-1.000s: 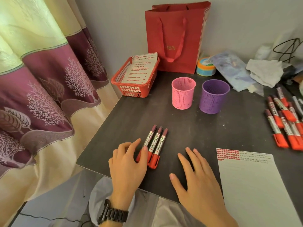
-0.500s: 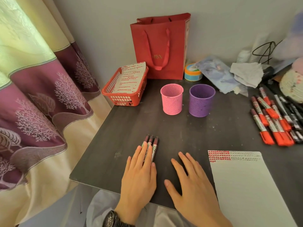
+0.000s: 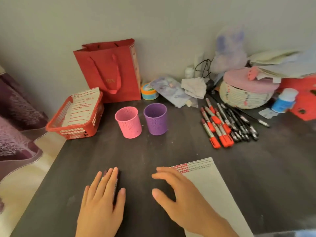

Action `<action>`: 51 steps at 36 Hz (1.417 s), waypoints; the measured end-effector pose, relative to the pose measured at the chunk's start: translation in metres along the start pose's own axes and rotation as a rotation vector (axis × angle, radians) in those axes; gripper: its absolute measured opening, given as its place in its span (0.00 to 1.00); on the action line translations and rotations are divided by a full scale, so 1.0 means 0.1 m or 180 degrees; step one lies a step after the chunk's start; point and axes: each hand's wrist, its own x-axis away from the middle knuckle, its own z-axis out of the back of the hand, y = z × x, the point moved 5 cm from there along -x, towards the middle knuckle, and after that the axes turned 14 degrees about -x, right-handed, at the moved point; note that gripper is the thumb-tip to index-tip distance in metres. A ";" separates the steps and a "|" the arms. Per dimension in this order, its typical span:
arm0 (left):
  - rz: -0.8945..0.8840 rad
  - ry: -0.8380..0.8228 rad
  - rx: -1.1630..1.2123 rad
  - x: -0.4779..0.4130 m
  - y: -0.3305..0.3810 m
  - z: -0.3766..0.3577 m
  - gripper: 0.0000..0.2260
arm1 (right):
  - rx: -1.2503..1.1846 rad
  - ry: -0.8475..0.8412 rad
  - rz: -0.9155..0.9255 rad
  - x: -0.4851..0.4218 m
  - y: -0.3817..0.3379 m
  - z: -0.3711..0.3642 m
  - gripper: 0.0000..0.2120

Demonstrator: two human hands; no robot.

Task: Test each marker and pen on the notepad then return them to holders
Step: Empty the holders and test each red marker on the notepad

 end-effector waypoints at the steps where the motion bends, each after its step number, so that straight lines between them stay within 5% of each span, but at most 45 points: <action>1: -0.0087 0.0068 0.0049 -0.07 0.08 0.04 0.32 | 0.0001 0.0202 0.0036 0.02 0.02 0.20 0.23; 7: -0.0831 -0.0010 0.0317 -0.51 0.90 0.07 0.25 | 0.0782 0.0969 -0.0200 0.23 0.46 1.26 0.19; 13: -0.1734 -0.0300 0.0332 -0.92 2.04 -0.03 0.21 | 0.1303 0.0839 -0.0355 0.44 0.76 1.43 0.18; 19: -0.2066 -0.0611 0.0100 -1.22 2.76 -0.22 0.14 | 0.1717 0.0734 -0.0468 0.39 0.75 1.38 0.21; 31: -0.1481 -0.0950 0.0032 -1.47 2.47 -0.35 0.08 | 0.1661 0.0464 -0.0593 0.41 0.90 1.33 0.25; 36: -0.1080 -0.0956 0.1203 -1.31 1.99 -0.24 0.03 | 0.1752 0.0589 -0.0550 0.43 0.85 1.32 0.24; 42: -0.0480 -0.1062 0.2739 -0.73 1.39 -0.05 0.18 | 0.1780 0.0603 -0.0521 0.45 0.88 1.29 0.23; 45: -0.0213 -0.1129 0.3093 -0.44 1.18 0.00 0.16 | 0.1625 0.0691 -0.0574 0.45 0.80 1.30 0.22; 51: -0.0008 -0.1251 0.3813 -0.01 0.98 0.00 0.09 | 0.0053 0.1394 -0.0533 0.51 0.48 1.21 0.19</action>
